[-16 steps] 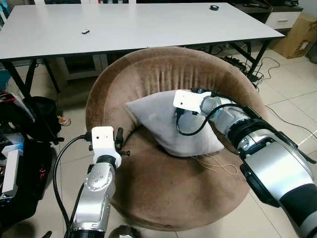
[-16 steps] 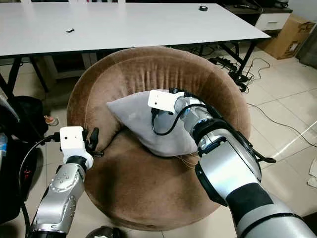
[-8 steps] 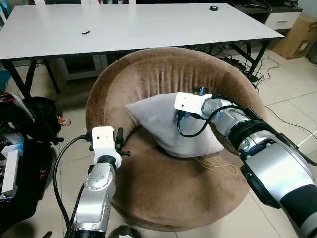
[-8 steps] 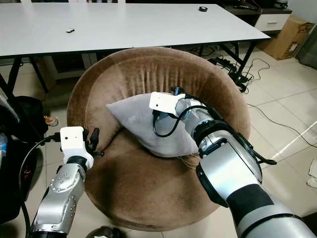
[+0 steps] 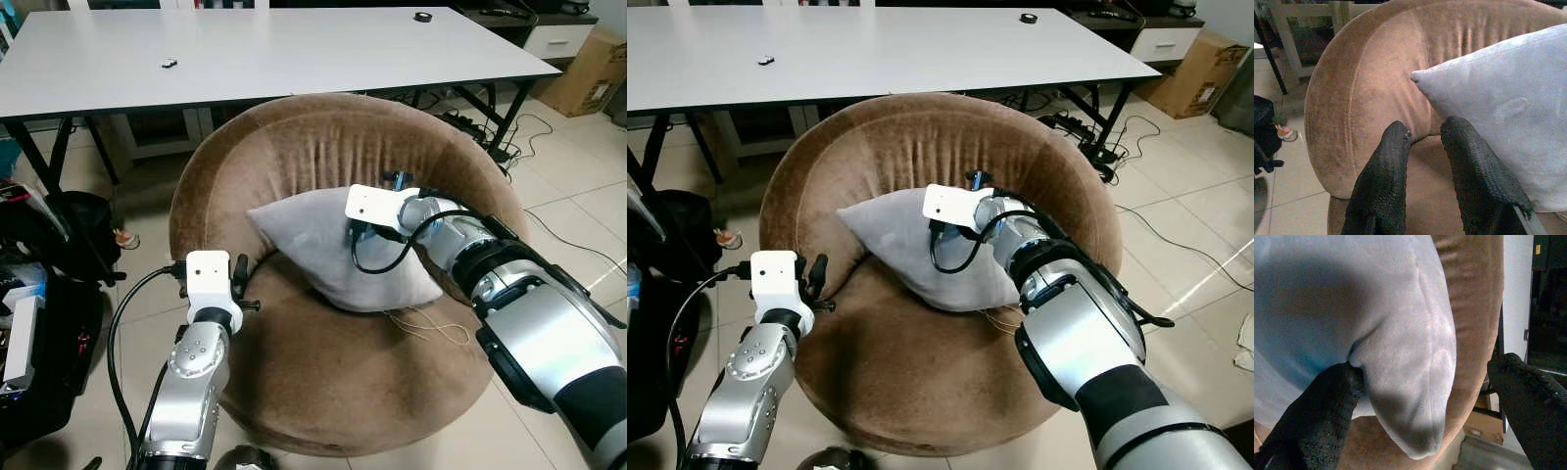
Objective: Move the pillow to the sofa from floor
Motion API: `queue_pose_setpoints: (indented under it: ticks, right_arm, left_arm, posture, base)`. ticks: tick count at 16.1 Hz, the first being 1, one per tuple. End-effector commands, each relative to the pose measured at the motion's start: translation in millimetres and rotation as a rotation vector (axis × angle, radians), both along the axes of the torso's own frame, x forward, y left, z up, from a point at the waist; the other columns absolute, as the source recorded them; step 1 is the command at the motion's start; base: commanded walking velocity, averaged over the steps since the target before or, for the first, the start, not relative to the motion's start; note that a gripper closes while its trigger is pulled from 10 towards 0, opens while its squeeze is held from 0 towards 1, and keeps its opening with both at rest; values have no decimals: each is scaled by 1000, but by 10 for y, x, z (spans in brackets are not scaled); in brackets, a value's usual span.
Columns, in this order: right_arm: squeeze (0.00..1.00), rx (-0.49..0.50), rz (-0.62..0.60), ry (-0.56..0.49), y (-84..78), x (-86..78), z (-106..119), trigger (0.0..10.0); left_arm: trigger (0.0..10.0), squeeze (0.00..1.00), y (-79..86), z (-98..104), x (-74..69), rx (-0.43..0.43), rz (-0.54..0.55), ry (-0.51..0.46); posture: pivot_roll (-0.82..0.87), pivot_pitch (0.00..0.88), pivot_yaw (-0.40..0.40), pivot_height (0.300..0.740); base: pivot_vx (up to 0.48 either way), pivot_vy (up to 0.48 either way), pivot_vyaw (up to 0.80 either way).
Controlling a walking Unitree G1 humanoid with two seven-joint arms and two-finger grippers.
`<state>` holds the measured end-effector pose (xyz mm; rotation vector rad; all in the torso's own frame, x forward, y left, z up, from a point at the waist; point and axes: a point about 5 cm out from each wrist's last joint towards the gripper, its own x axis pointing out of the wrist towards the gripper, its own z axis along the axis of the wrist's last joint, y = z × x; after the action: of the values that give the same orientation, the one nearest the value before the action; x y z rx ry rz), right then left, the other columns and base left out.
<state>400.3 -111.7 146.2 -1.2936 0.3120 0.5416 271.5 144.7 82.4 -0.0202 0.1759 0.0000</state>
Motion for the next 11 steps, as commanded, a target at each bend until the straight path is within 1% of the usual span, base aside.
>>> queue_pose_setpoints:
  ticks: [1, 6, 11]
  right_arm:
    - [1000, -21, -21, 25, -83, -17, -55, 10000]
    - [1000, -26, -19, 26, -89, -16, -54, 10000]
    - [1000, -20, -24, 7, -87, 6, 0, 10000]
  left_arm:
    - [10000, 0, -38, 13, -9, 10, -20, 2]
    - [10000, 0, -47, 11, -9, 11, -20, 2]
    - [10000, 0, -41, 20, 16, 16, -23, -1]
  posture:
    - [24, 0, -96, 740]
    - [24, 0, -98, 740]
    - [23, 0, -98, 740]
  base:
    - [0, 0, 0]
    - [0, 0, 0]
    - [0, 0, 0]
